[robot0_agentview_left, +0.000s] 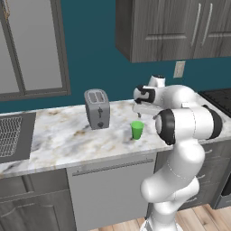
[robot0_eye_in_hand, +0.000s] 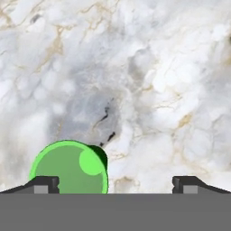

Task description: Move the cup from next to the sink to the open cabinet. Then, move the bowl with the lemon to the fridge to clear the area for faucet cleaning.

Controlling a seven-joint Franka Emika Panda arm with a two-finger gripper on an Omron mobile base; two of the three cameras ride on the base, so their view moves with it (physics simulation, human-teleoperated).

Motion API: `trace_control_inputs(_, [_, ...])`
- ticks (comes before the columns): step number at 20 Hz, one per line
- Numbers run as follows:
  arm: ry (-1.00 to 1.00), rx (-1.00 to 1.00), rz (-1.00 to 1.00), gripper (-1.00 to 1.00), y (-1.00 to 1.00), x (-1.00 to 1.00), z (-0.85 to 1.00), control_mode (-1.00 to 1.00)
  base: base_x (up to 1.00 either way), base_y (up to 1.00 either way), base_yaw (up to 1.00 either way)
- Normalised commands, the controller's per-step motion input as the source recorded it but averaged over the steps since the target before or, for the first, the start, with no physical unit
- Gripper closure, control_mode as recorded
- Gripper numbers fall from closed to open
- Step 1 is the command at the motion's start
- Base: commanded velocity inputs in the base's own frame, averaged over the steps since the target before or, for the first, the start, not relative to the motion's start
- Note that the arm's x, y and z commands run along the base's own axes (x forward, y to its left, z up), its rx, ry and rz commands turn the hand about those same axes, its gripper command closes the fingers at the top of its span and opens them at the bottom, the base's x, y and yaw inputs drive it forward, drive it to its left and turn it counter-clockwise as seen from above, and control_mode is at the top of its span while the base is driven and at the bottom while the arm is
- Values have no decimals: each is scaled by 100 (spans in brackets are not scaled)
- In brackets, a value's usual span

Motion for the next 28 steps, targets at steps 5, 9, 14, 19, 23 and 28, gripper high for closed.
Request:
trace_control_inputs(5, [0,-3,0,-100,3,13,-34,-100,0,0,0])
trace_control_inputs(9, [0,-2,0,-100,11,0,-36,-100,0,0,0])
trace_control_inputs(14, [0,0,0,-100,4,-2,-21,-100,0,0,0])
trace_control_inputs(19, [0,0,0,-100,2,0,-12,-100,0,0,0])
trace_control_inputs(23, [-1,0,0,-100,0,13,-19,-100,0,0,0])
trace_control_inputs(28, [0,0,0,-100,0,2,-23,-100,0,0,0])
